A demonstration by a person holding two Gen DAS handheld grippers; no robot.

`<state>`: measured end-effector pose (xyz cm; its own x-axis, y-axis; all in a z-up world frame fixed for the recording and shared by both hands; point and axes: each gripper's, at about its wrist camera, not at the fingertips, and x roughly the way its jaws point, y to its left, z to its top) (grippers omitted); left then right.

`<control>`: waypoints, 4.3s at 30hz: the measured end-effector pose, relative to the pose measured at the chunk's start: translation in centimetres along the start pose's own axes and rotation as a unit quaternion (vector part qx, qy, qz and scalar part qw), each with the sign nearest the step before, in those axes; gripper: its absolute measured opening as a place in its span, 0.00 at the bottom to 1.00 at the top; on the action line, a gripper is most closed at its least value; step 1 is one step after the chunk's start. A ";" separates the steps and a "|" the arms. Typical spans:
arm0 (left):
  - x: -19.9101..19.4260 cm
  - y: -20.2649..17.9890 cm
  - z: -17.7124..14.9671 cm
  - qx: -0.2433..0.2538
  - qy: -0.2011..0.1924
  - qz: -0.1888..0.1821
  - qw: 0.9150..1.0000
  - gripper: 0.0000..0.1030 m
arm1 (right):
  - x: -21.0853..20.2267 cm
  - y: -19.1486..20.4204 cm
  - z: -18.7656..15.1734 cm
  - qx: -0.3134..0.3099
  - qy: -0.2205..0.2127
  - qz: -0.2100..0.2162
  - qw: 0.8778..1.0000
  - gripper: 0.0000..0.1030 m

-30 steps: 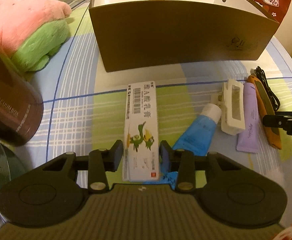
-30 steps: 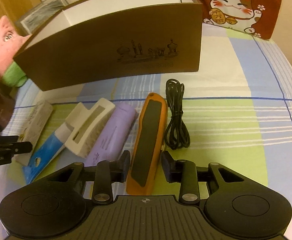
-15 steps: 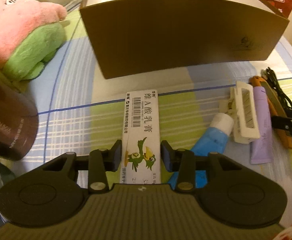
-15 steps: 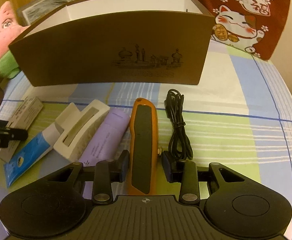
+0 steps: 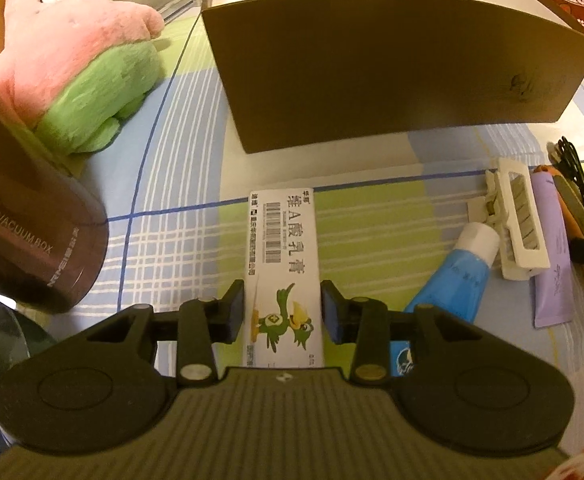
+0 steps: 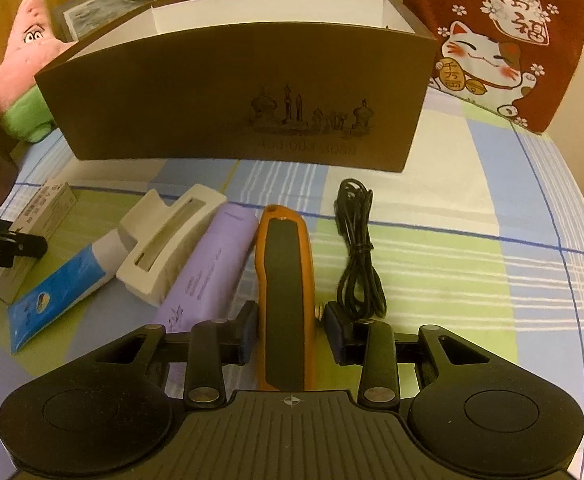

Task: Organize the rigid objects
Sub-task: 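Lift the carton and knife and carry both over the brown box, then lower the carton and knife into the box and open both tools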

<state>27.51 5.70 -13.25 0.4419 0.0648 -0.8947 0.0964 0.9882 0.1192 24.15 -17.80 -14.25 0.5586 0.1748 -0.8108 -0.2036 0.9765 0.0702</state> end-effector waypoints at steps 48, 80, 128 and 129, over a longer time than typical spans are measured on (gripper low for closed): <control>-10.5 -3.1 5.3 0.017 -0.107 -0.067 0.992 0.32 | -8.2 0.6 5.5 0.020 -0.085 0.072 0.994 0.31; -1.9 -7.9 22.6 -0.003 -0.094 -0.061 0.994 0.32 | 1.3 -3.9 20.5 0.040 -0.082 -0.009 0.996 0.31; 2.6 -7.3 21.9 0.023 -0.053 -0.064 0.996 0.39 | 3.0 -4.6 19.7 -0.021 -0.062 -0.009 0.998 0.49; 2.3 -7.1 21.8 0.022 -0.055 -0.066 0.996 0.39 | 2.7 -4.6 19.6 -0.020 -0.066 -0.006 0.998 0.49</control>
<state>47.28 -4.18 -6.76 0.5183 -0.0826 -0.8512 0.1975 0.9800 0.0252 42.38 -19.35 -5.32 0.6610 0.1807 -0.7283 -0.2265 0.9734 0.0360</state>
